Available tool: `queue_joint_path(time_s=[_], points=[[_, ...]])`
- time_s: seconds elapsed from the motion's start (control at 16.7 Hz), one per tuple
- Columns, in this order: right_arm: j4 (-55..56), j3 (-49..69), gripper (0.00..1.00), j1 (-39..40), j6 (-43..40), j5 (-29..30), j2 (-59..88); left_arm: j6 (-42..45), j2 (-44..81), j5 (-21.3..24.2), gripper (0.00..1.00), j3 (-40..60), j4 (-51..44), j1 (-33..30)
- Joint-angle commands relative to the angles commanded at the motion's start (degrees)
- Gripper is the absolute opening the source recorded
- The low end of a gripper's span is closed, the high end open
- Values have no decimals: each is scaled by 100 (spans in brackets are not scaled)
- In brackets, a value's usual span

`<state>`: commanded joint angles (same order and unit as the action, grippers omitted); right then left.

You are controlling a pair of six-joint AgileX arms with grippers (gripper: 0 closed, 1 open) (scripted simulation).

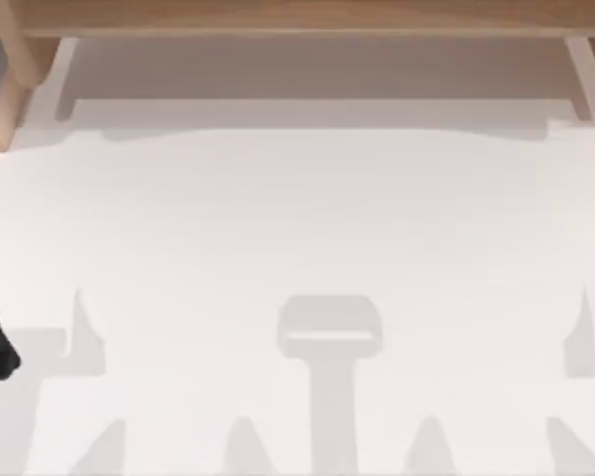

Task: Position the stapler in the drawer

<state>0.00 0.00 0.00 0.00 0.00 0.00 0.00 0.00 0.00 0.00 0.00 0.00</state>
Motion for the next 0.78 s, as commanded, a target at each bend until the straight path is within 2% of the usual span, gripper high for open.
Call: queue_joint_path(time_s=[0.18, 0.36, 0.78], points=[[43, 40, 100, -21, -51, -6, 57, 0, 0, 0, 100, 0, 0, 0], [418, 383, 100, -193, -510, -88, 589, 0, 0, 0, 100, 0, 0, 0], [2215, 2021, 100, -888, -2824, -694, 3775, 0, 0, 0, 100, 0, 0, 0]])
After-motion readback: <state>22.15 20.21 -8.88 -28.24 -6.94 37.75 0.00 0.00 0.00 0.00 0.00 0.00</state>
